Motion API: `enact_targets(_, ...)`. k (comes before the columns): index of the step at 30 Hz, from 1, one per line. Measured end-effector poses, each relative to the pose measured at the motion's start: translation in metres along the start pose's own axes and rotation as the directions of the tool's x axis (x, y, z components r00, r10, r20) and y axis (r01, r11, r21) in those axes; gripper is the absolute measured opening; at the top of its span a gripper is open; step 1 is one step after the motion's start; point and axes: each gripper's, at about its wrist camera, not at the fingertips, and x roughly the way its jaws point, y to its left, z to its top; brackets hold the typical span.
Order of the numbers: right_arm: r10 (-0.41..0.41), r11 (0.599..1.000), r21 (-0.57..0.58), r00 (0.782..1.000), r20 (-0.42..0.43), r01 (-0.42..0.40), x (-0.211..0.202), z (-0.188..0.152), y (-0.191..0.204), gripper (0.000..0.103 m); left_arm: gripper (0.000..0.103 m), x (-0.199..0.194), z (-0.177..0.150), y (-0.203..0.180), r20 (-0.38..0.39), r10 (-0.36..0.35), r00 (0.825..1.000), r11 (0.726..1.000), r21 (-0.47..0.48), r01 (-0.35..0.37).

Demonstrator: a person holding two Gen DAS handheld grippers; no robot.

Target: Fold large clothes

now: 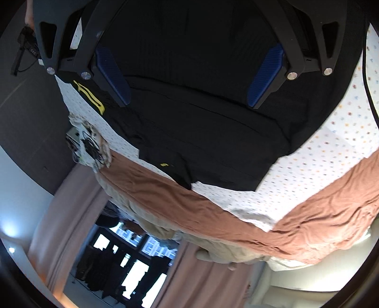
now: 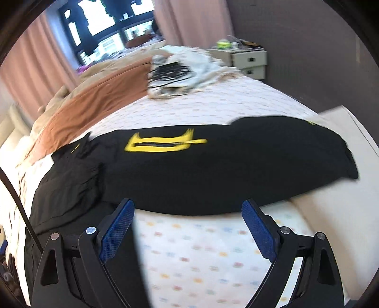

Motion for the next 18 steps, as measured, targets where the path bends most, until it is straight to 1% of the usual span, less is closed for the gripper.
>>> enact_targets(2, -0.005, 0.999, 0.043, 1.0, 0.006, 0.005, -0.006, -0.003, -0.02, 0.092, 0.101, 0.004, -0.005, -0.013, -0.015, -0.018, 1.0, 0.999, 0.029, 0.019)
enact_targets(5, -0.012, 0.995, 0.104, 1.0, 0.01, 0.011, -0.008, -0.01, -0.046, 0.092, 0.101, 0.009, -0.012, -0.026, -0.033, -0.025, 0.999, 0.998, 0.064, 0.027)
enact_targets(8, -0.003, 0.987, 0.158, 1.0, 0.024, 0.0, -0.006, -0.013, -0.058, 0.092, 0.101, 0.012, -0.017, -0.031, -0.05, -0.023, 0.998, 0.997, 0.076, 0.026)
enact_targets(11, 0.017, 0.98, 0.196, 0.999, 0.034, -0.023, 0.01, -0.01, -0.069, 0.092, 0.101, 0.013, -0.019, -0.028, -0.057, -0.026, 0.998, 0.998, 0.047, 0.028)
enact_targets(14, 0.027, 0.972, 0.231, 0.999, 0.028, -0.033, 0.027, -0.007, -0.078, 0.092, 0.101, 0.015, -0.018, -0.022, -0.058, -0.008, 0.998, 1.0, 0.023, 0.009)
enact_targets(16, 0.024, 0.97, 0.24, 0.999, 0.034, -0.031, 0.036, -0.005, -0.083, 0.091, 0.101, 0.017, -0.018, -0.019, -0.061, -0.002, 0.998, 1.0, -0.003, 0.002)
enact_targets(18, 0.019, 0.974, 0.225, 0.999, 0.044, -0.029, 0.045, -0.002, -0.082, 0.091, 0.101, 0.02, -0.019, -0.016, -0.069, -0.007, 0.998, 1.0, -0.027, 0.005)
